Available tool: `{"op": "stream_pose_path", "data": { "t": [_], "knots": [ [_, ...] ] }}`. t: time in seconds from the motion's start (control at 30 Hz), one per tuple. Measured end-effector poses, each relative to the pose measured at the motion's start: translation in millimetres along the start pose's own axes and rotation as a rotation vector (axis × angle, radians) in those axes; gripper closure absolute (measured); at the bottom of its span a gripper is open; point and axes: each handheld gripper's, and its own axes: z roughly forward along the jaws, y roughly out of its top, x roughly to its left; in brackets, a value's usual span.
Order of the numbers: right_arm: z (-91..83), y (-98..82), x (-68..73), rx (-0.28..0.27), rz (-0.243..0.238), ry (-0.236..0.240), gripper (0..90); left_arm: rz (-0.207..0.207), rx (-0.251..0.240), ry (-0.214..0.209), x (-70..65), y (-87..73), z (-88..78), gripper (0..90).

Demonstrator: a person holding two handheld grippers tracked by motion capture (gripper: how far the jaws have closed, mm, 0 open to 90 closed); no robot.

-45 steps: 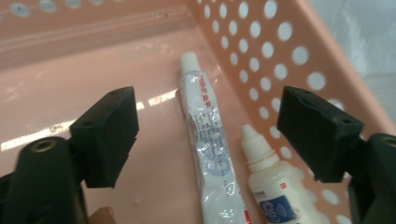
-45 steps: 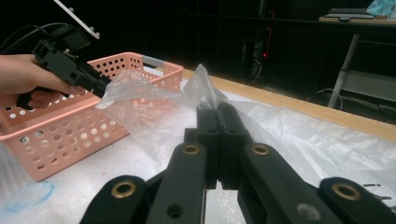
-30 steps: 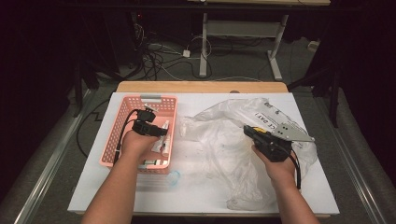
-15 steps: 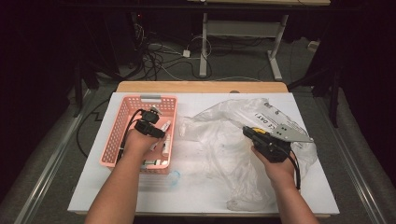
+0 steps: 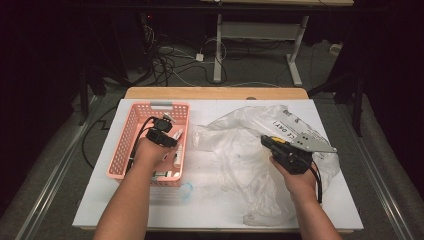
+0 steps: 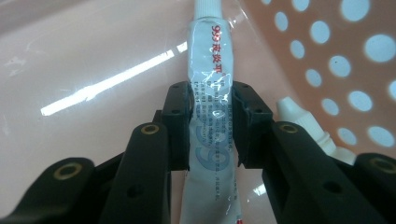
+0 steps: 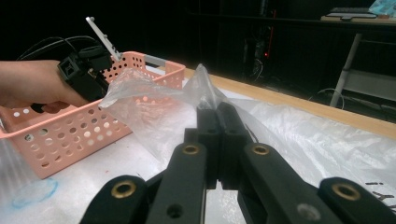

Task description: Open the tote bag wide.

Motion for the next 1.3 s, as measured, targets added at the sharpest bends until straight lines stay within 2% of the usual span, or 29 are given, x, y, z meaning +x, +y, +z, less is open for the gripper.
{"op": "stream_pose_path", "data": {
  "t": [0.63, 0.93, 1.17, 1.3],
  "knots": [
    [-4.3, 1.0, -3.8, -0.009, 0.008, -0.011, 90.0, -0.004, 0.004, -0.003, 0.3, -1.7, -5.2, 68.4],
    [-7.1, 1.6, -6.5, -0.017, 0.023, -0.011, 90.0, -0.020, -0.042, 0.004, 1.8, -6.2, -21.6, 68.4],
    [-6.8, 1.5, -6.1, -0.017, 0.024, -0.006, 90.0, -0.035, -0.098, 0.004, 5.6, -14.5, -37.0, 68.4],
    [-5.2, 3.7, -4.8, -0.021, 0.020, 0.003, 90.0, -0.042, -0.147, -0.002, 4.2, -19.4, -45.5, 68.4]
  ]
}}
